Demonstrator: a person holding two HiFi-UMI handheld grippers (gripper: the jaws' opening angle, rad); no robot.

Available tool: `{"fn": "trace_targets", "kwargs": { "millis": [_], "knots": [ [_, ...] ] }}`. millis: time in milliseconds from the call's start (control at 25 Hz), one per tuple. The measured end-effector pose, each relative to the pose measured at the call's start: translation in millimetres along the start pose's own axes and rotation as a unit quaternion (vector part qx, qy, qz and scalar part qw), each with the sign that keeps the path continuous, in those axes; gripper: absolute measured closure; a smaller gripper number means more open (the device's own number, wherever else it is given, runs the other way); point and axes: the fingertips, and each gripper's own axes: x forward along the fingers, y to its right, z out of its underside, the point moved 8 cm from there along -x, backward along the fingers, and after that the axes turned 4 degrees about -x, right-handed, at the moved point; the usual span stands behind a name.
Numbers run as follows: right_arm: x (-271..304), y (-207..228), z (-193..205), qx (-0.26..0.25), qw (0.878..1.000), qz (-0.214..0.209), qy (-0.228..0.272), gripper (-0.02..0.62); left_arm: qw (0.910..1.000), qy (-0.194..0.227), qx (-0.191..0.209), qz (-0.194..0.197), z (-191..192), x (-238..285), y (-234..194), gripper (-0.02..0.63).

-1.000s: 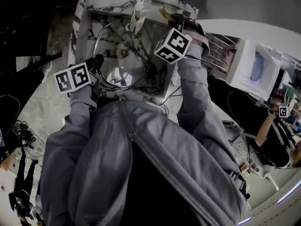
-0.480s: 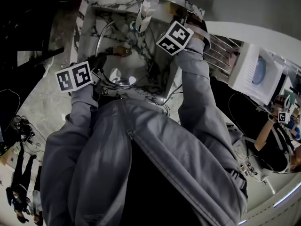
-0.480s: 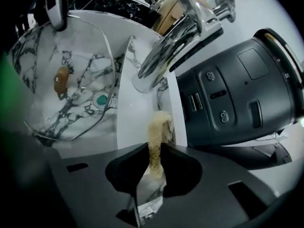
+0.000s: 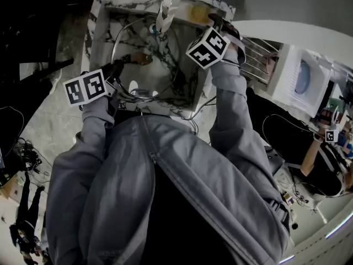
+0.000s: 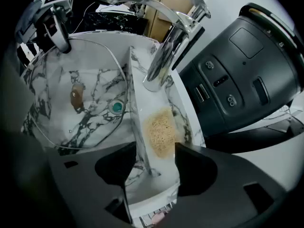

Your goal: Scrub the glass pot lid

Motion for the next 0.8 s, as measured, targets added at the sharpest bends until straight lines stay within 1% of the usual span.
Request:
{"fn": "trace_targets", "kwargs": {
  "millis": [120, 200, 280, 360, 480, 560, 680, 720, 800],
  "knots": [
    [-18, -14, 1, 0.027, 0.999, 0.022, 0.007, 0.357, 1.0000, 0.001, -0.001, 0.001, 0, -2, 0, 0.552],
    [-39, -34, -7, 0.053, 0.998, 0.019, 0.028, 0.357, 1.0000, 0.002, 0.001, 0.001, 0, -5, 1, 0.552],
    [-63, -69, -23, 0.064, 0.996, -0.018, 0.061, 0.357, 1.0000, 0.005, 0.004, 0.000, 0, -9, 2, 0.551],
    [-85, -114, -48, 0.071, 0.989, -0.077, 0.106, 0.357, 1.0000, 0.007, 0.006, -0.002, 0, -13, 3, 0.551],
    [-107, -169, -83, 0.098, 0.968, -0.166, 0.163, 0.359, 1.0000, 0.009, 0.004, -0.001, 0, -15, 3, 0.551],
    [-118, -188, -99, 0.124, 0.952, -0.207, 0.187, 0.357, 1.0000, 0.008, -0.001, 0.000, 1, -15, 4, 0.549],
    [-133, -206, -115, 0.152, 0.933, -0.247, 0.215, 0.357, 0.9999, 0.006, -0.009, 0.001, 3, -16, 4, 0.548],
    [-135, -212, -119, 0.154, 0.929, -0.255, 0.219, 0.358, 0.9999, 0.006, -0.012, 0.001, 3, -17, 4, 0.548],
    [-136, -225, -124, 0.153, 0.931, -0.257, 0.211, 0.357, 0.9998, 0.005, -0.019, 0.002, 4, -20, 4, 0.545]
  ]
}}
